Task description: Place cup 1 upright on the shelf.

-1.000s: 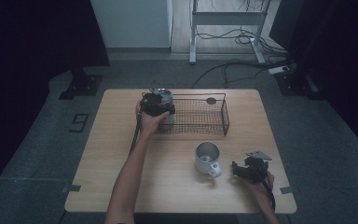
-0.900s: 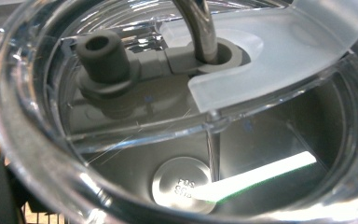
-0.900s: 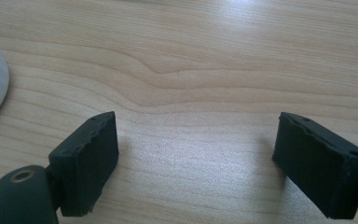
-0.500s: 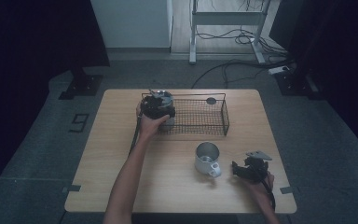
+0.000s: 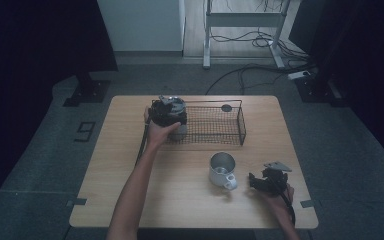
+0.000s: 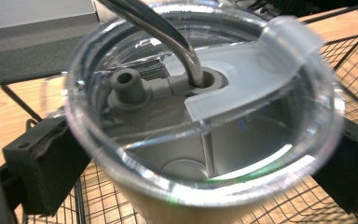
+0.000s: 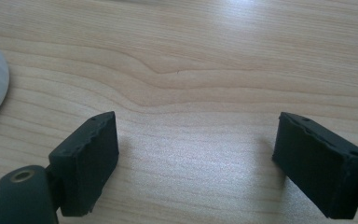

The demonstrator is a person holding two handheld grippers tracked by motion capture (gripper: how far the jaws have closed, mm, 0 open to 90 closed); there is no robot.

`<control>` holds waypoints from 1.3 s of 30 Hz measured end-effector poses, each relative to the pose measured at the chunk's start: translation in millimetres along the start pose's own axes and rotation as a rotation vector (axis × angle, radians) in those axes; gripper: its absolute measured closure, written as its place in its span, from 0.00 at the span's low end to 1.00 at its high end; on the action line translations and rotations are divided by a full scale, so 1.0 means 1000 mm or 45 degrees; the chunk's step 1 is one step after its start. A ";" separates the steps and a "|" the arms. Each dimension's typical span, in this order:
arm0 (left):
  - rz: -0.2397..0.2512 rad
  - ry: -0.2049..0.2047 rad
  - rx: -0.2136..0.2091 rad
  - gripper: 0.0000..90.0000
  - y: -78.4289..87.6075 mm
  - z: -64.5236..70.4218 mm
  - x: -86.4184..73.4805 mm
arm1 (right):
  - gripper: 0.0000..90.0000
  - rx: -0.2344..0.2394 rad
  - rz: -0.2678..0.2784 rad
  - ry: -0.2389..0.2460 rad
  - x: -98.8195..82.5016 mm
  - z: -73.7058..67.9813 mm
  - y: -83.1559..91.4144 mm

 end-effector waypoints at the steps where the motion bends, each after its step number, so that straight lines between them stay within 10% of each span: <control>1: 0.007 0.005 -0.007 0.02 0.003 0.000 0.001 | 0.15 0.000 0.000 -0.001 0.000 0.000 0.000; 25: 0.040 -0.023 -0.098 0.04 0.074 -0.005 -0.032 | 0.15 -0.002 -0.001 0.001 0.000 0.000 0.000; 39: 0.003 -0.009 -0.158 0.05 0.093 -0.004 -0.083 | 0.15 -0.003 -0.002 0.000 0.000 0.000 0.000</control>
Point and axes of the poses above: each handheld gripper's, and its own axes: y roughly backward along the jaws, x roughly out of its top, z roughly to its right, the point moved 2 cm from there along -y, roughly forward along the jaws, and after that the axes turned 1 degree about z, right-handed, at the moved point
